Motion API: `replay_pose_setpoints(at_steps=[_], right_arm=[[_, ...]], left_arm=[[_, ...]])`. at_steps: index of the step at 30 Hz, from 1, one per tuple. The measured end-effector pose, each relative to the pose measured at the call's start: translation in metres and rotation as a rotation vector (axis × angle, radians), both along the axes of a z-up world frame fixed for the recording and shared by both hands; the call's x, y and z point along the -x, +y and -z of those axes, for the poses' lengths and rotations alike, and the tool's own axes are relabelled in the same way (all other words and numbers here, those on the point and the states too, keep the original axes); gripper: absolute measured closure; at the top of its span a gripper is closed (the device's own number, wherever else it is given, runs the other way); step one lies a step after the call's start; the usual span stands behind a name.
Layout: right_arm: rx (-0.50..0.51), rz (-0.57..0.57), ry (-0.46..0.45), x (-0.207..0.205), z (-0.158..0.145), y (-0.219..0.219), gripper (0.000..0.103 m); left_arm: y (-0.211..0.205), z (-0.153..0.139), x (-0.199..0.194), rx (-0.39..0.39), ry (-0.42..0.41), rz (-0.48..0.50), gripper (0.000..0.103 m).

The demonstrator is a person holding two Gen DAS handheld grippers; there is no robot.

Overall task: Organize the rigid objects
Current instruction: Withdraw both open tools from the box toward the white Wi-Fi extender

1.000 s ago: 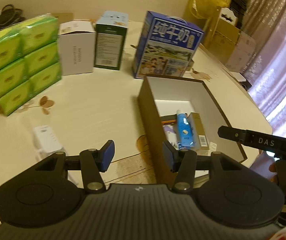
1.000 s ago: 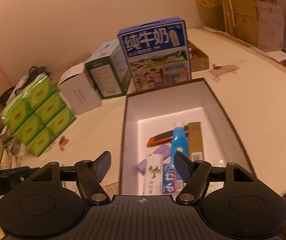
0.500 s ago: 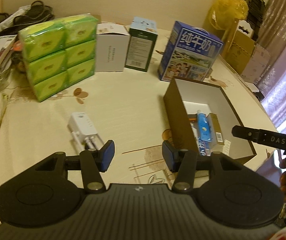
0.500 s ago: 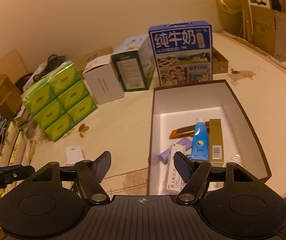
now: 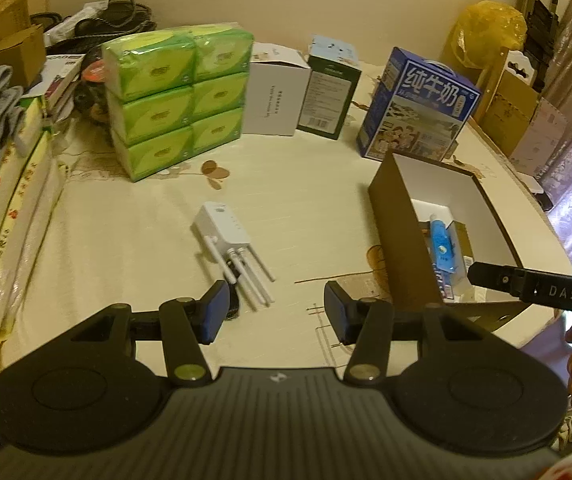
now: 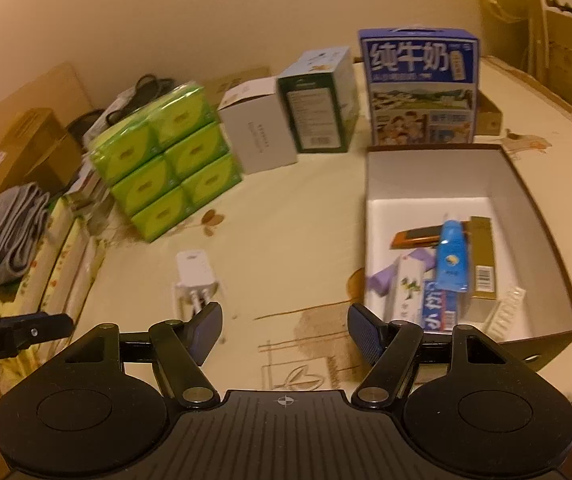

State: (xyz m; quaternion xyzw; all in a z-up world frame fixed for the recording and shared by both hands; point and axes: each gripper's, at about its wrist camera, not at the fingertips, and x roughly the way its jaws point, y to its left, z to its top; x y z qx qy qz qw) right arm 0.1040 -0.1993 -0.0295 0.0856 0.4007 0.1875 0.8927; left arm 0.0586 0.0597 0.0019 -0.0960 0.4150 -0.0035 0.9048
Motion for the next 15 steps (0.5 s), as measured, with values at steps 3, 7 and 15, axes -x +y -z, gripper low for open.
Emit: replay_pose_setpoints(at_steps=[3, 7, 15], right_arm=[[0.009, -0.032, 0.008, 0.002, 0.005, 0.012, 0.036], [0.021, -0.076, 0.022, 0.003, 0.013, 0.028, 0.036], [0.046, -0.151, 0.064, -0.003, 0.032, 0.055, 0.036]], left_arm=[[0.006, 0.004, 0.005, -0.008, 0.010, -0.017, 0.056], [0.014, 0.011, 0.007, -0.024, 0.031, -0.040, 0.056], [0.025, 0.029, 0.001, -0.033, 0.082, -0.065, 0.056]])
